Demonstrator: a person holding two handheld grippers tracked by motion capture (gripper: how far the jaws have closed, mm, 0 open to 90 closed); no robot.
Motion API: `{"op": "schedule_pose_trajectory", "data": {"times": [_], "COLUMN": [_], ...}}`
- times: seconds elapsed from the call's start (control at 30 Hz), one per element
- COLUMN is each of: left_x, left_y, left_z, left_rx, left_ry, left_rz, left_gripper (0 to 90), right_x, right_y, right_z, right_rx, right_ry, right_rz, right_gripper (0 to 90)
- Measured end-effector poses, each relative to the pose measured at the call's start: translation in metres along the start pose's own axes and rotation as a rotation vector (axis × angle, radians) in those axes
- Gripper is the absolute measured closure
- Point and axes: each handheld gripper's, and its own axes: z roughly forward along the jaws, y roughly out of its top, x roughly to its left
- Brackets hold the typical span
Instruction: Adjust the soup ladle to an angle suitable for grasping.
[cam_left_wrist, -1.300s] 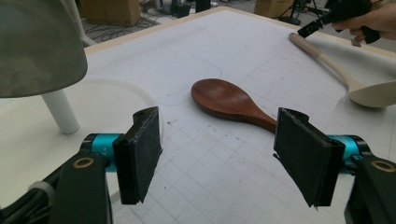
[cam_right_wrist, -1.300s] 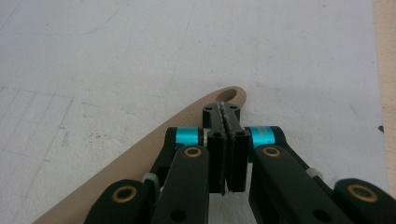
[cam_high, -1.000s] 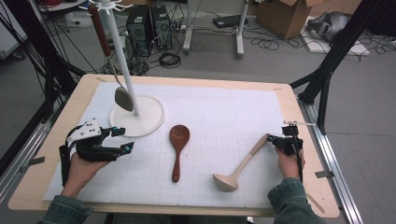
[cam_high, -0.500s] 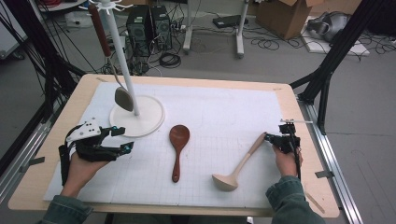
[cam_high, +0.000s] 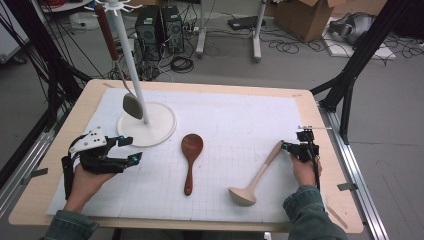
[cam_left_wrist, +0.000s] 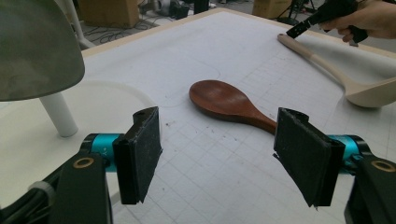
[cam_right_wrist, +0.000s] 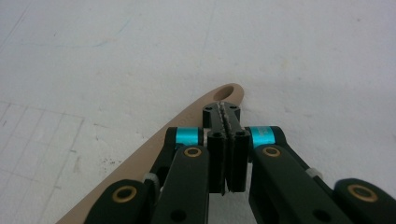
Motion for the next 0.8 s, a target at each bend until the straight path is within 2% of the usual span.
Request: {"op": "schedule_pose_trajectory", "data": {"times": [0.23,0.37,0.57,0.8], "left_x": [0.000,0.000,0.001,0.001], "left_y": [-0.001,-0.002,-0.002,-0.003], "left_z": [0.000,-0.001,-0.006,-0.005], "left_rx": [0.001,0.003,-0.001,-0.001], "left_ry": [0.002,0.002,0.013,0.011], "left_rz": [-0.004,-0.002,-0.003,-0.006], "left_gripper": [32.1,32.1,32.1,32.1], "right_x": [0.006,0.001,-0.001,-0.001], "right_y": [0.007,0.004,0.005,0.008], "right_z": [0.003,0.005,0.010,0.014], "right_rx": [-0.008,0.030,0.023,0.018], "right_ry": [0.003,-0.006,-0.025,-0.022], "right_rz": [-0.011,-0.002,0.009,0.010], "right_gripper": [89.6,89.6,89.6,89.6]}}
